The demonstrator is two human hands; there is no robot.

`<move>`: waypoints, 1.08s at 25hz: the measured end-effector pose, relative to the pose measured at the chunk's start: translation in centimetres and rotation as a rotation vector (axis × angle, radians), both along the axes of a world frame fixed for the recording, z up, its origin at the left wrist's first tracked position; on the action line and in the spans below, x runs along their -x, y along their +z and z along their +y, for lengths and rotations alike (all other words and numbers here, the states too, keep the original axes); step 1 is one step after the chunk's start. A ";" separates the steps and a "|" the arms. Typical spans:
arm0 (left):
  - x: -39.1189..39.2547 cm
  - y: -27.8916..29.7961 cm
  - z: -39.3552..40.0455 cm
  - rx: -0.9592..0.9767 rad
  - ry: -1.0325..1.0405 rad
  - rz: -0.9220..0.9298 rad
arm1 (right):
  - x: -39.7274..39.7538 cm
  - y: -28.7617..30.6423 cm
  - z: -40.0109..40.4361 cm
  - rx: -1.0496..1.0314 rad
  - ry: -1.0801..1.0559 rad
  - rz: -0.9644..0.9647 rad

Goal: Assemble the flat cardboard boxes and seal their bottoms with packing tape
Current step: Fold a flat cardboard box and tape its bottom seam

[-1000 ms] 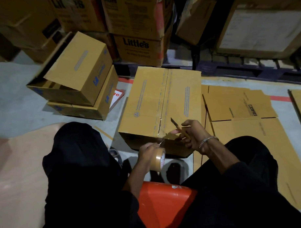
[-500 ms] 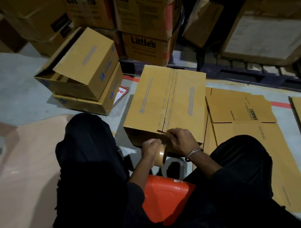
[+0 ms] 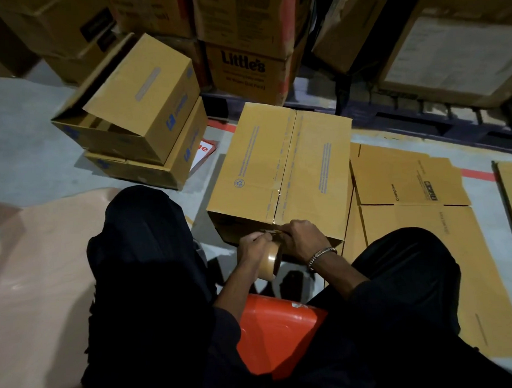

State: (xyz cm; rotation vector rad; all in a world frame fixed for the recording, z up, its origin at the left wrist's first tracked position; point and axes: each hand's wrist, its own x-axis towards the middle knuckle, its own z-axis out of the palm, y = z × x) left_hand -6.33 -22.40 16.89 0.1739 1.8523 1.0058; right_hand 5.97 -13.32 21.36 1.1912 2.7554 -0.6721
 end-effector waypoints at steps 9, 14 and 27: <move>1.5 0.6 -1.3 0.132 0.020 0.037 | -3.3 1.6 1.7 0.178 -0.188 -0.082; 5.0 6.0 1.2 0.153 -0.222 0.211 | -1.4 2.2 3.2 0.197 -0.269 0.069; 15.8 16.0 5.8 0.122 -0.518 0.631 | 1.0 -1.8 4.5 0.069 -0.122 -0.077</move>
